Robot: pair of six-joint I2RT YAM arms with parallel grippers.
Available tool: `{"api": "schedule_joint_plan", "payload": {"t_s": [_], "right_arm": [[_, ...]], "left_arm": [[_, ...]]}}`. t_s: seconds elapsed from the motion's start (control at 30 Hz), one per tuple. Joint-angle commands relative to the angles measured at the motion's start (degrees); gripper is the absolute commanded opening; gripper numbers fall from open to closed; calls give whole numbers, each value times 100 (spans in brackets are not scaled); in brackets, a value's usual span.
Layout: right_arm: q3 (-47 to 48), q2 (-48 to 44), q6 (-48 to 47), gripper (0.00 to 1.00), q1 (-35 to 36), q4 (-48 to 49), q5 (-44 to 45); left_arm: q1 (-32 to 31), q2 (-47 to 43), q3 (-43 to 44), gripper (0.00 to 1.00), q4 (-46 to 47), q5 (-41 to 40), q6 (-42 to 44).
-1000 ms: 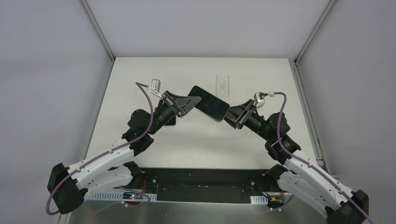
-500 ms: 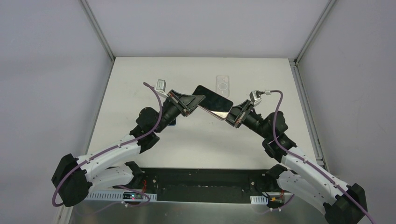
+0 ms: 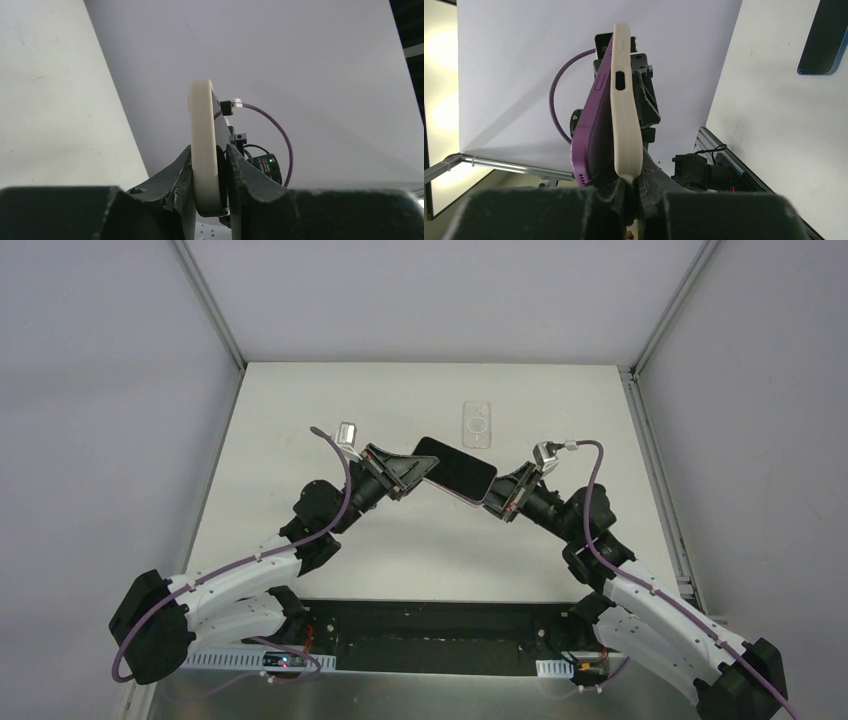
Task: Take the phone out of the phone case
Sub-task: Remove the phone case from the phone.
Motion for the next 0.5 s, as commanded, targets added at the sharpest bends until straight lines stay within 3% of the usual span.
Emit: {"api": "schedule_joint_plan", "payload": {"t_s": [0.0,0.47], "right_arm": [[74,-193,140,0,29,573,-365],[57,-333,202,0,-54,471,-353]], "left_arm": [[-52,-211,-230,29,51,3,540],[149,-591,-504,70,-531,-165,1115]]}}
